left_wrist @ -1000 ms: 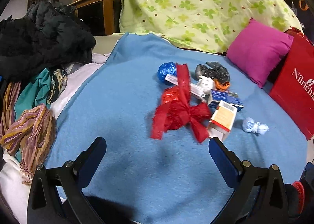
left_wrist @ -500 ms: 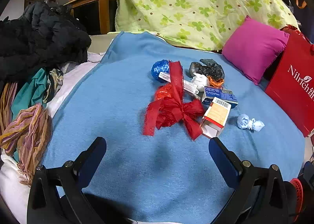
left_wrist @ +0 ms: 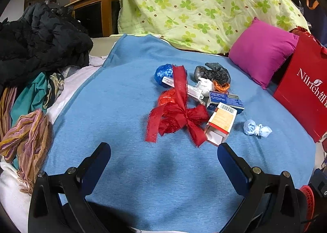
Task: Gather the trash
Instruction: 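Move both tools over the trash pile on the blue blanket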
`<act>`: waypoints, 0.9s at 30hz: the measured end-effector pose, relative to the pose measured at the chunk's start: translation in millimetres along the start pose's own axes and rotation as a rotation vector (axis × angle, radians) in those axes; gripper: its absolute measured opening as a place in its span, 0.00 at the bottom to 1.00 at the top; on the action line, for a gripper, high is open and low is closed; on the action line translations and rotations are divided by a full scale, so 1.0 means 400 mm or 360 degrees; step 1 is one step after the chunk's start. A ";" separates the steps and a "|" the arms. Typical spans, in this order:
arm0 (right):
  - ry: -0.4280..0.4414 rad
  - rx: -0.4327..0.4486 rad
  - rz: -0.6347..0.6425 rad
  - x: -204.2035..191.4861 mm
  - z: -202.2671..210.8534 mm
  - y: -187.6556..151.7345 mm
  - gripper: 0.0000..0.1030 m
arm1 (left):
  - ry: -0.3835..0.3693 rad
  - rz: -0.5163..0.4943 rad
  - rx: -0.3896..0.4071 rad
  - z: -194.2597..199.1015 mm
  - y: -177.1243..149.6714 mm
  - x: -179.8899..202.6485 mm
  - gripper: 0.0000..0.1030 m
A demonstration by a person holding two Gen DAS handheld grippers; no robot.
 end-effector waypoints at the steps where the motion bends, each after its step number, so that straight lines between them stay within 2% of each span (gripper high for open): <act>1: -0.0002 -0.0002 -0.0001 0.002 -0.001 -0.002 1.00 | 0.0000 -0.0005 -0.0002 -0.002 0.000 0.002 1.00; 27: -0.0026 -0.0010 -0.0016 0.015 -0.003 0.001 1.00 | -0.0020 -0.0037 0.0006 0.006 0.016 0.021 1.00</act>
Point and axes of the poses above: each gripper's, at about its wrist camera, not at the fingertips, and z roughly against the way its jaws point, x to its right, y to its top, the point moved 10 cm from there along -z, roughly the way its jaws point, and after that the axes turned 15 degrees about -y, right-handed, at the moved point
